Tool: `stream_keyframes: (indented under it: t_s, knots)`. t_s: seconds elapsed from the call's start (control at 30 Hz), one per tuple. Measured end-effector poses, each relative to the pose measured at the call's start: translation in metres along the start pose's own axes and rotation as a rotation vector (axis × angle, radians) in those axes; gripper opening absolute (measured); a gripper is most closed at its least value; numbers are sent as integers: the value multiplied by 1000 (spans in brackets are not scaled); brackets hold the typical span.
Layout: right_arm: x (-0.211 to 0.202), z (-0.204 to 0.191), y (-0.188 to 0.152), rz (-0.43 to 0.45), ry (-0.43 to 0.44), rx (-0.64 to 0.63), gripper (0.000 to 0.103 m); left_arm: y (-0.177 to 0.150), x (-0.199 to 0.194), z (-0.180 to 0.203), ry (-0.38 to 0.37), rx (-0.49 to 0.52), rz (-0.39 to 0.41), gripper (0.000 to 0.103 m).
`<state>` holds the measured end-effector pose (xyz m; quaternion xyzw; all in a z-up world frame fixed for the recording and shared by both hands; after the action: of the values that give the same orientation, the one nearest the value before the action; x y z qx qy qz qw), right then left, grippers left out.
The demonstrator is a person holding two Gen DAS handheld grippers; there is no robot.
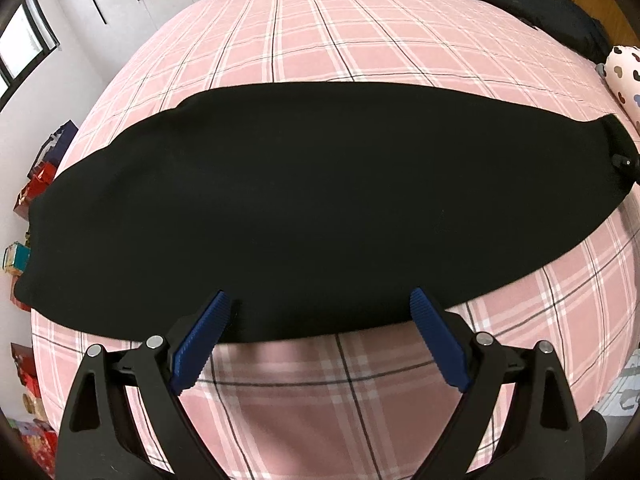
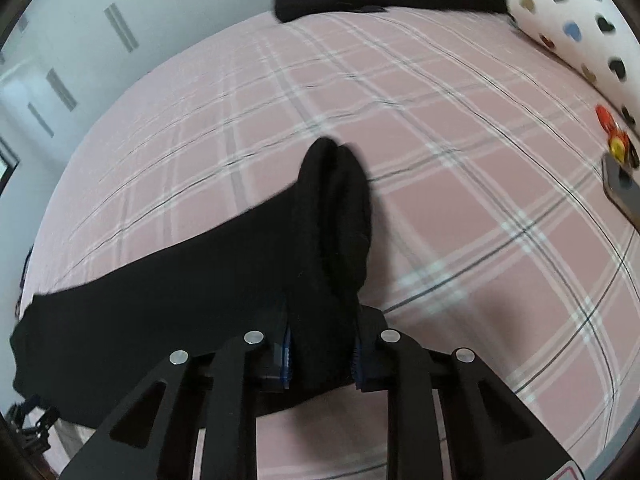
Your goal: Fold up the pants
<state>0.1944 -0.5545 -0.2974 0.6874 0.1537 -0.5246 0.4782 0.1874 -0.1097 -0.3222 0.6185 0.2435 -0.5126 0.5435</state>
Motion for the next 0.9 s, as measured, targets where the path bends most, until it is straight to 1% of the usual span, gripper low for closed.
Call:
stream_keyframes:
  t_s: [0.17,0.27,0.3,0.4,0.57,0.6,0.67,0.73,0.83,0.9]
  knots:
    - [-18,-37,-8,17,19,-29,20,-8,-12,-8,-4,-7,7,90]
    - [-35,-64,-11,28,81,-19,20,-14,-21,-18,-8,-22,15,90]
    - [-43,-80,-13,35,116,-26,20,-15,-23,-20,-10,-26,17,90]
    - [-58,-127,-23,28,173,-81,20,-21,-30,-30,-13,-44,24,90]
    - [-65,-210,-54,-16,251,-201,20,-30,-43,-46,-24,-66,40,90]
    - [-66,-230,-63,-22,259,-234,20,-32,-45,-50,-26,-70,41,90]
    - [-66,-257,-77,-37,274,-284,20,-35,-47,-56,-25,-74,39,90]
    - [-66,-285,-95,-44,268,-341,20,-39,-48,-63,-22,-79,35,90]
    - [-67,-308,-112,-51,265,-383,20,-43,-49,-70,-25,-91,34,90]
    - [-67,-317,-116,-31,219,-420,20,-44,-50,-75,-22,-97,33,90]
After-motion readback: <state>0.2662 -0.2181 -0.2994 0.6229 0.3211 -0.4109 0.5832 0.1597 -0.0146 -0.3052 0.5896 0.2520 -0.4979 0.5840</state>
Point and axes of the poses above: each gripper's, at about its wrist camera, not at the fingertips, and x roughly the way its jaws point, z to its right, y to its top, the point moved 7 cm from there along x, roughly the way its jaws point, and after that the axes turned 14 degrees about -y, right-handed, at the moved point
